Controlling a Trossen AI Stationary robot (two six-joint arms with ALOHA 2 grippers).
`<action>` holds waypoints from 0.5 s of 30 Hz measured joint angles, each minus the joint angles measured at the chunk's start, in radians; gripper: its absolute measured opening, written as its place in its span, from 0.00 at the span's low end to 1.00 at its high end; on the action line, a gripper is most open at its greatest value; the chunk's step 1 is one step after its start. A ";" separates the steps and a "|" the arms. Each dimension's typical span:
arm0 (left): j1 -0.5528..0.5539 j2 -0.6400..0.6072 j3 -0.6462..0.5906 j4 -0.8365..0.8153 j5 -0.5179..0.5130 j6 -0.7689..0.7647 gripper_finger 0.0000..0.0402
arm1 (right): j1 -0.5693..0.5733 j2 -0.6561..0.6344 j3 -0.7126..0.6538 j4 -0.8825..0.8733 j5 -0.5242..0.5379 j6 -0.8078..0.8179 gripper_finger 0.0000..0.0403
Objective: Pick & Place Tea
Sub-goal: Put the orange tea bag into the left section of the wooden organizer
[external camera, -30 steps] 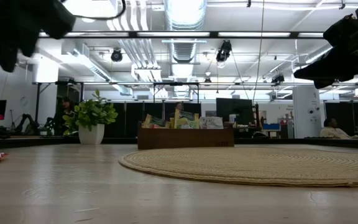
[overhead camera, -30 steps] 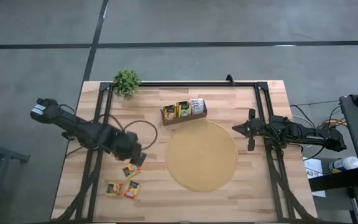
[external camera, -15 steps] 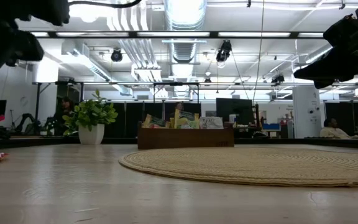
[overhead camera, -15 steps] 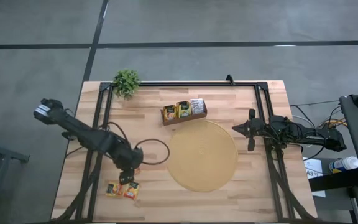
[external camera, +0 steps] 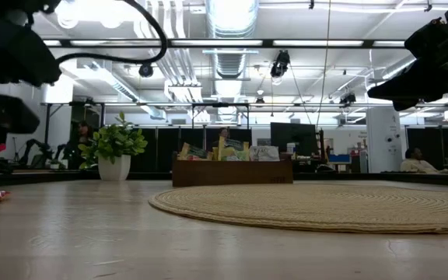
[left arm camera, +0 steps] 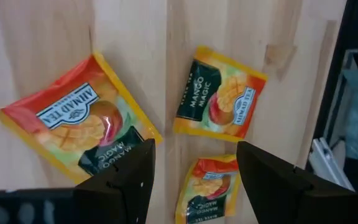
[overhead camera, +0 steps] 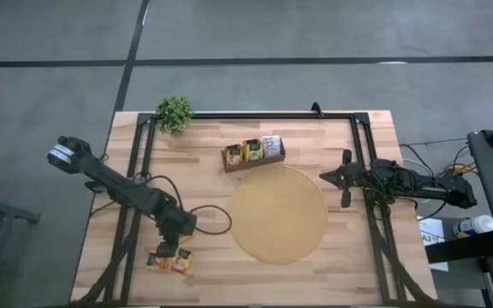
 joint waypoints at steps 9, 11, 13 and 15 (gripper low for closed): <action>0.000 0.000 -0.075 0.136 0.059 0.011 0.55 | 0.000 0.000 0.000 0.000 0.000 0.000 0.02; 0.000 0.005 -0.077 0.151 0.059 0.013 0.55 | 0.000 0.000 0.000 0.000 0.000 0.000 0.02; 0.000 0.019 -0.079 0.171 0.066 0.016 0.55 | 0.000 0.000 0.000 0.000 0.000 0.000 0.02; 0.000 0.040 -0.079 0.195 0.069 0.017 0.55 | 0.000 0.000 0.000 0.000 0.000 0.000 0.02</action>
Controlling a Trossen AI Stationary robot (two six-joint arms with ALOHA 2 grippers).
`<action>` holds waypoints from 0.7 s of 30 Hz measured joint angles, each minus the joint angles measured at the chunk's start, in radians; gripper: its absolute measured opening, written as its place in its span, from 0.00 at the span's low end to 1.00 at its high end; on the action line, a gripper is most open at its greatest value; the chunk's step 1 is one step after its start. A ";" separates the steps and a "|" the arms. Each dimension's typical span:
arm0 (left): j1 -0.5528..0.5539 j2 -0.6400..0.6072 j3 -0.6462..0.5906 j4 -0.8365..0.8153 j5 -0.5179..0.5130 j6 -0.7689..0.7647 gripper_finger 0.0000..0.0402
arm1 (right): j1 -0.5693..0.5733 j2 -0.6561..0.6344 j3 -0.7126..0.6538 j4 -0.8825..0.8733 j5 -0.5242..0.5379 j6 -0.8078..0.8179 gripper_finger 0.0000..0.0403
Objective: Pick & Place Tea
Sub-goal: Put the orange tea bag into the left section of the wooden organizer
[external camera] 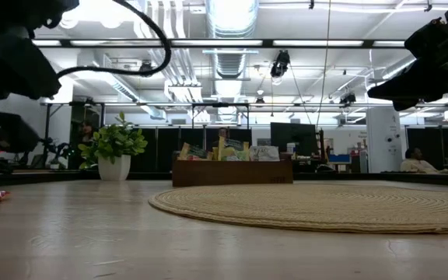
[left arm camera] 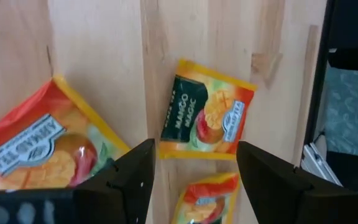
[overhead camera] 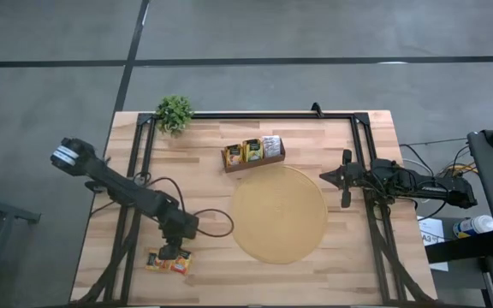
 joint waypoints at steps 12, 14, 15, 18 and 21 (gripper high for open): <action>0.001 0.132 0.002 0.069 0.038 0.019 0.55 | 0.000 0.000 0.000 0.000 0.000 0.000 0.02; 0.001 0.143 0.005 0.085 0.048 0.018 0.55 | 0.000 0.000 0.000 0.000 0.000 0.000 0.02; 0.000 0.145 0.005 0.093 0.051 0.018 0.55 | 0.000 0.000 0.000 0.000 0.000 0.000 0.02; -0.001 0.152 0.005 0.113 0.053 0.011 0.55 | 0.000 0.000 0.000 0.000 0.000 0.000 0.02; -0.002 0.153 0.005 0.118 0.052 0.011 0.54 | 0.000 0.000 0.000 0.000 0.000 0.000 0.02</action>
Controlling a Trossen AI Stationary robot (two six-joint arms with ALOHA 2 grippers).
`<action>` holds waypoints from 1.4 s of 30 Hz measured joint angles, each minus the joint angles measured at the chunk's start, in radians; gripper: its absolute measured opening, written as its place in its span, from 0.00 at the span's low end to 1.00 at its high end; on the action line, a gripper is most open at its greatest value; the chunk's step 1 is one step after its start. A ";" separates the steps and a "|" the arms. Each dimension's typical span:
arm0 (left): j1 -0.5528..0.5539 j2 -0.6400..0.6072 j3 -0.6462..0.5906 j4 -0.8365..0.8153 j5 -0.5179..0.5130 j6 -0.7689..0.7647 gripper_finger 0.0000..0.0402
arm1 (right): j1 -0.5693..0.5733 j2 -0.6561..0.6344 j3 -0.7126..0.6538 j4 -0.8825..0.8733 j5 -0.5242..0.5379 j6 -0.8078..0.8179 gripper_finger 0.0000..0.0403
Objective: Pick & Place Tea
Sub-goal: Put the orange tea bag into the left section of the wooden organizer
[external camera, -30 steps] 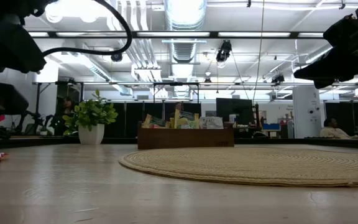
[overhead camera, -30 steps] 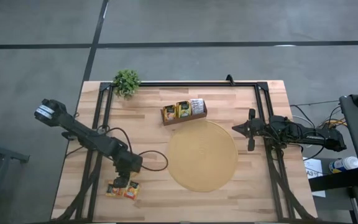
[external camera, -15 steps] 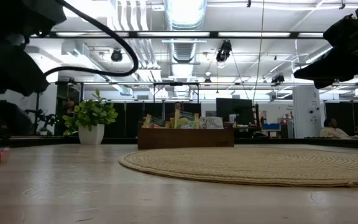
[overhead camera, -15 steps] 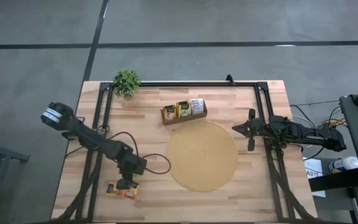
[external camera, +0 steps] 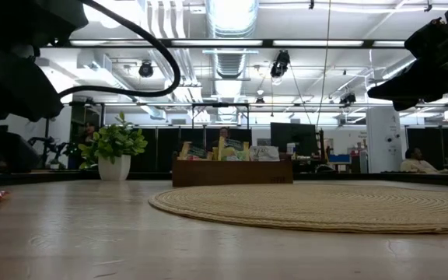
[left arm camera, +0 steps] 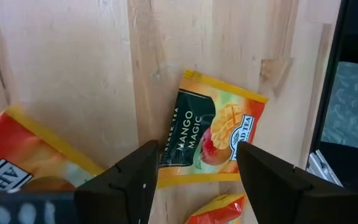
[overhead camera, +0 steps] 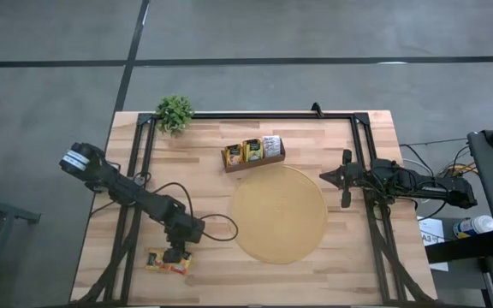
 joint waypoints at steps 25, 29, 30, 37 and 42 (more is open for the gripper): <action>-0.015 0.004 0.025 0.005 -0.001 -0.002 0.02 | 0.000 0.000 0.000 0.000 0.000 0.000 0.02; -0.016 0.003 0.038 0.002 -0.001 -0.019 0.00 | 0.000 0.000 0.000 0.000 0.000 0.000 0.02; -0.016 0.003 0.043 0.001 -0.001 -0.020 0.00 | 0.000 0.000 0.000 0.000 0.000 0.000 0.02; -0.019 0.003 0.070 -0.046 0.002 -0.021 0.00 | 0.000 0.000 0.000 0.000 0.000 0.000 0.02; -0.018 0.000 0.110 -0.102 0.002 -0.003 0.00 | 0.000 0.000 0.000 0.000 0.000 0.000 0.02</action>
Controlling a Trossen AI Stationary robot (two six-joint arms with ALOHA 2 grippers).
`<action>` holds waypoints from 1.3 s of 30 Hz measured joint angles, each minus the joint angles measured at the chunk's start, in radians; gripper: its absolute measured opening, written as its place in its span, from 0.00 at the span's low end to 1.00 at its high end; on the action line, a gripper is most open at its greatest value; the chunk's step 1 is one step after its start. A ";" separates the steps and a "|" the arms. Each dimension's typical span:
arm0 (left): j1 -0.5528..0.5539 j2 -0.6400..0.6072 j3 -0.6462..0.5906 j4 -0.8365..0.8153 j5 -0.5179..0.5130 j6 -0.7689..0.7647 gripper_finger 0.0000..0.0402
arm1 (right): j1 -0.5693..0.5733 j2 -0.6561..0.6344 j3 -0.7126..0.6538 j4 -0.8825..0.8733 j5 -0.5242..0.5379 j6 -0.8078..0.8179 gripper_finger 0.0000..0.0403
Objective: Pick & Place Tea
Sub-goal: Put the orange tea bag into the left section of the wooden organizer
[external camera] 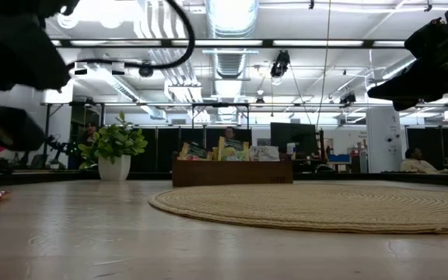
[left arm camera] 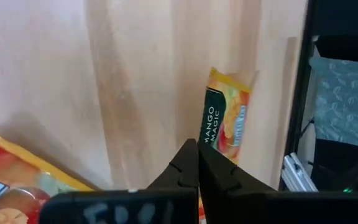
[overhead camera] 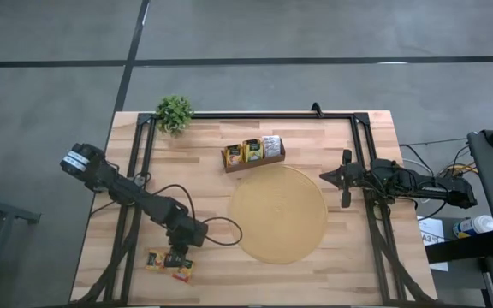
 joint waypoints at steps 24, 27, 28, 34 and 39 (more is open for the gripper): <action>0.022 -0.068 0.257 -0.255 -0.162 0.111 0.00 | 0.000 0.000 0.000 0.000 0.000 0.000 0.02; 0.024 -0.066 0.241 -0.260 -0.180 0.149 0.00 | 0.000 0.000 0.000 0.000 0.000 0.000 0.02; 0.027 -0.066 0.233 -0.262 -0.180 0.149 0.01 | 0.000 0.000 0.000 0.000 0.000 0.000 0.02; 0.048 -0.066 0.191 -0.261 -0.168 0.150 0.18 | 0.000 0.000 0.000 0.000 0.000 0.000 0.02; 0.063 -0.066 0.182 -0.258 -0.216 0.195 0.38 | 0.000 0.000 0.000 0.000 0.000 0.000 0.02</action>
